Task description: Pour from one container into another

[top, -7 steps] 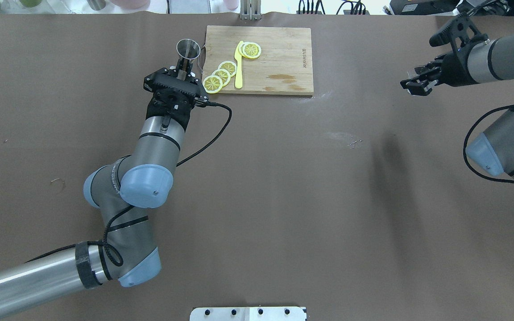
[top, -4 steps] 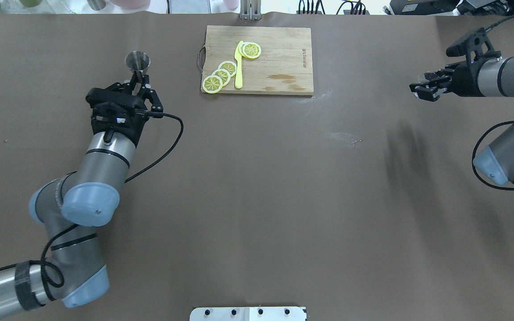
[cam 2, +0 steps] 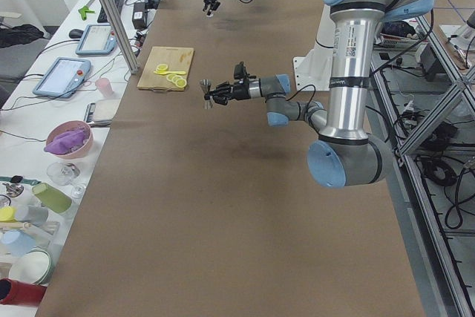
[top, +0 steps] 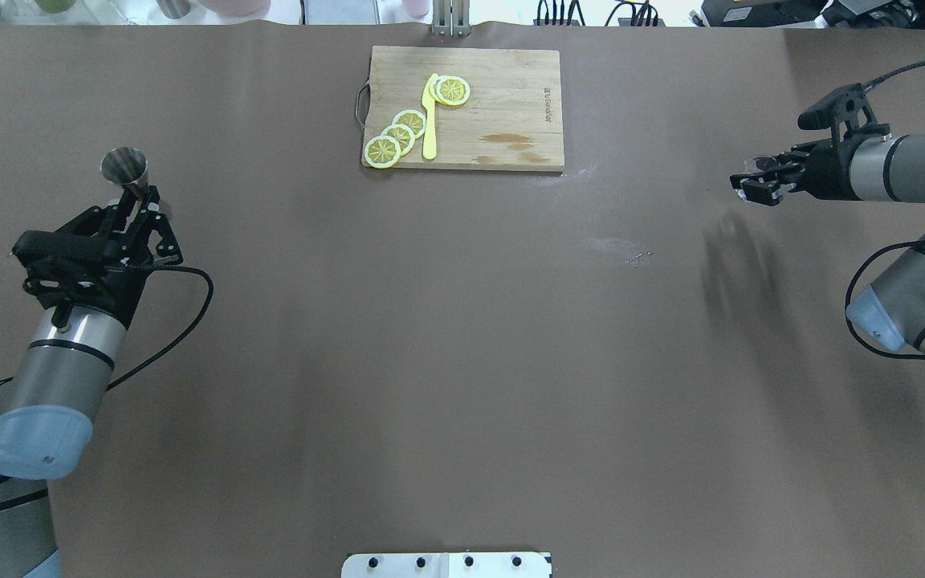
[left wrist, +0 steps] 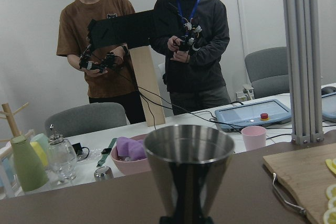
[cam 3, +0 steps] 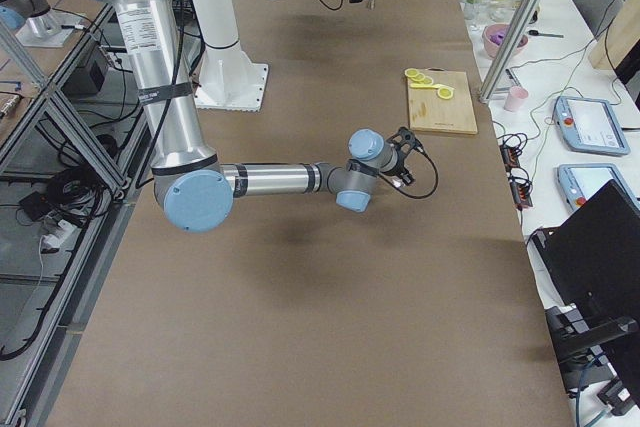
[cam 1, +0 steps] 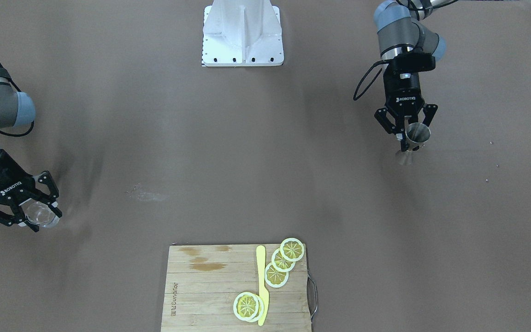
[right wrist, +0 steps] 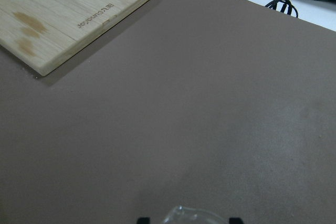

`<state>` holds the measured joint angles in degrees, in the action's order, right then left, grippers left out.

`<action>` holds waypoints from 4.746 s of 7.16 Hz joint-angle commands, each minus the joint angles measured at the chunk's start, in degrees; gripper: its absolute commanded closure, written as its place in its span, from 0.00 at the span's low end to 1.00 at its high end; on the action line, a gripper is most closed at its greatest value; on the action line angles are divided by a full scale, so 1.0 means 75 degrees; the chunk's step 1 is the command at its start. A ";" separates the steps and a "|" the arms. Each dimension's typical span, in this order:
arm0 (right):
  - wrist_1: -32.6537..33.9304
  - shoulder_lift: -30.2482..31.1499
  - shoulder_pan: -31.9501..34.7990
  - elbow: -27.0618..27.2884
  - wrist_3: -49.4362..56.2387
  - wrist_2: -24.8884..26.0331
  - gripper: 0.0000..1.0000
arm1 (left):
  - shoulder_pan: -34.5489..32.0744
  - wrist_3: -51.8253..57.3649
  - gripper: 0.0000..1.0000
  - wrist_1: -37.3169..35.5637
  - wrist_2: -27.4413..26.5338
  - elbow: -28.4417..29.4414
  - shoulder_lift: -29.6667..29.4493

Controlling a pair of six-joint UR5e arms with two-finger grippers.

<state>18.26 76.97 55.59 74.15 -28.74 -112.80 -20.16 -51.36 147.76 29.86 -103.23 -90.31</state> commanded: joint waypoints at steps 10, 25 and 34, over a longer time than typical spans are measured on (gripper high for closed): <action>-0.0594 0.0622 -0.1401 0.0800 -0.0259 0.1318 1.00 | 0.0625 -0.1811 1.00 0.1954 -0.0489 0.1658 0.1214; -0.1017 0.1046 -0.1670 0.1269 0.0493 0.0813 0.69 | 0.0848 -0.2374 1.00 0.2458 -0.0360 0.2584 0.1108; -0.1463 0.1477 -0.0738 0.1352 0.0515 -0.0445 0.01 | 0.0977 -0.2386 1.00 0.2517 -0.0371 0.2584 0.1085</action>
<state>7.14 86.59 46.01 84.40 -25.29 -110.73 -12.84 -69.26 166.64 27.04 -83.84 -82.15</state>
